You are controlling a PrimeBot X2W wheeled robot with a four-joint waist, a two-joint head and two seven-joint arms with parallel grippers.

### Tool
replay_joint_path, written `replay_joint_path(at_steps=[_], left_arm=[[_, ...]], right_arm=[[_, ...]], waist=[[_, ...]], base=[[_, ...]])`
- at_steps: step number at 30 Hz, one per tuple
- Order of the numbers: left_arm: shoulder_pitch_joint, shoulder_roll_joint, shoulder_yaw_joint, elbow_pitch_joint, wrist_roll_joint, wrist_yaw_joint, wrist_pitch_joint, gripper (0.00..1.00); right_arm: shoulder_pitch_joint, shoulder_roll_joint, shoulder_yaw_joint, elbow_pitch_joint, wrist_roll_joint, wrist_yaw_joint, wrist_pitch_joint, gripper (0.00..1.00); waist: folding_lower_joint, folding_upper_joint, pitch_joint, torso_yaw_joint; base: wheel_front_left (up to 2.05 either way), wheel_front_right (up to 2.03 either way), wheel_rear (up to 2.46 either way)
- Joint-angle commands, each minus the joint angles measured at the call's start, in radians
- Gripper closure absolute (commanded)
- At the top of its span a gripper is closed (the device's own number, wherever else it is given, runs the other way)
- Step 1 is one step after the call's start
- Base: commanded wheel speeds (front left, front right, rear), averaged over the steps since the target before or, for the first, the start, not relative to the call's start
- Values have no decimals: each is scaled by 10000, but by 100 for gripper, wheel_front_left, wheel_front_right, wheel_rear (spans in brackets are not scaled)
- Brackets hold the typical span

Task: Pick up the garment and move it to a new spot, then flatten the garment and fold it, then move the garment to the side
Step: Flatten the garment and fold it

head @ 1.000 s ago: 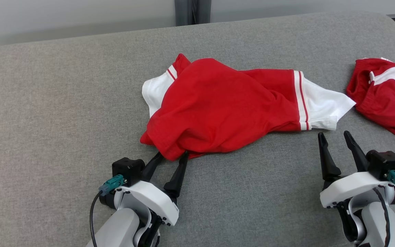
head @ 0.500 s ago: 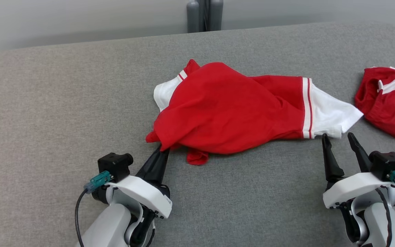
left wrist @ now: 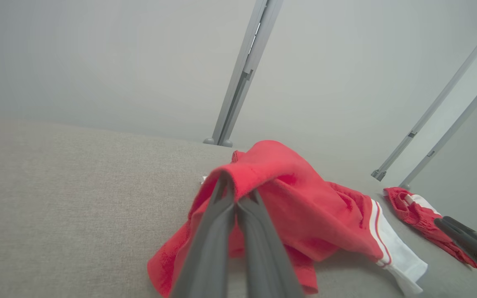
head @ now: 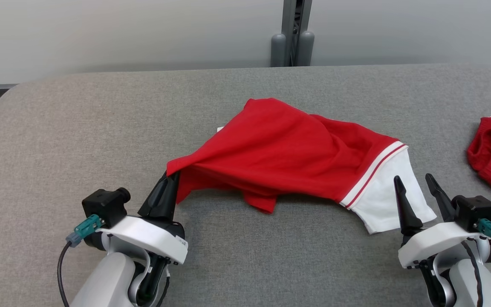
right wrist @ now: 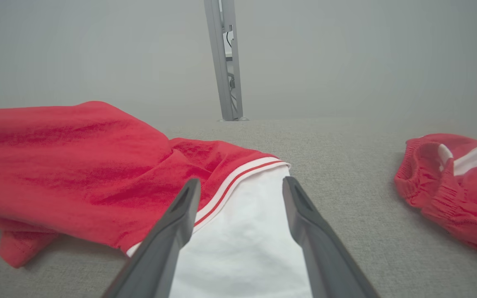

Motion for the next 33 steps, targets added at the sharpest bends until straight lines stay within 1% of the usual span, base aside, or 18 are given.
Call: replay_joint_path(at_steps=[1, 5, 9, 15, 18, 20, 25, 33], left_arm=[[70, 85, 47, -73, 90, -15, -43, 100], [226, 238, 18, -303, 22, -15, -43, 100], [328, 588, -552, -63, -309, -15, -33, 100], [-351, 1172, -1473, 475, -743, -15, 257, 100], [-901, 1289, -1518, 950, -937, -15, 359, 100], [-1316, 1246, -1426, 1395, -1101, -13, 461, 100], [-2409, 1167, -1374, 2727, -1028, 36, 686, 100], [-3718, 952, -1497, 4819, -528, 281, 267, 100]], right_arm=[[43, -96, -15, 21, 23, 3, -48, 0], [80, -135, 64, -5, 62, 3, -47, 0], [116, -159, 115, -23, 89, 3, -46, 0], [31, -122, 251, -60, 128, 3, 25, 0], [-120, -84, 376, -89, 131, 3, 56, 0], [-204, -65, 461, -101, 127, 3, 62, 0], [-403, -6, 621, -103, 117, 3, 55, 0], [-615, 73, 759, -83, 109, 3, 1, 0]], waist=[[0, 0, -54, 65], [0, 0, -103, 155], [0, 0, -113, 193], [0, 0, 43, 105], [0, 0, 232, -34], [0, 0, 382, -148], [0, 0, 813, -530], [0, 0, 1362, -966]], base=[[0, 0, 0], [0, 0, 0], [0, 0, 0], [0, 0, 0], [0, 0, 0], [0, 0, 0], [0, 0, 0], [0, 0, 0]])
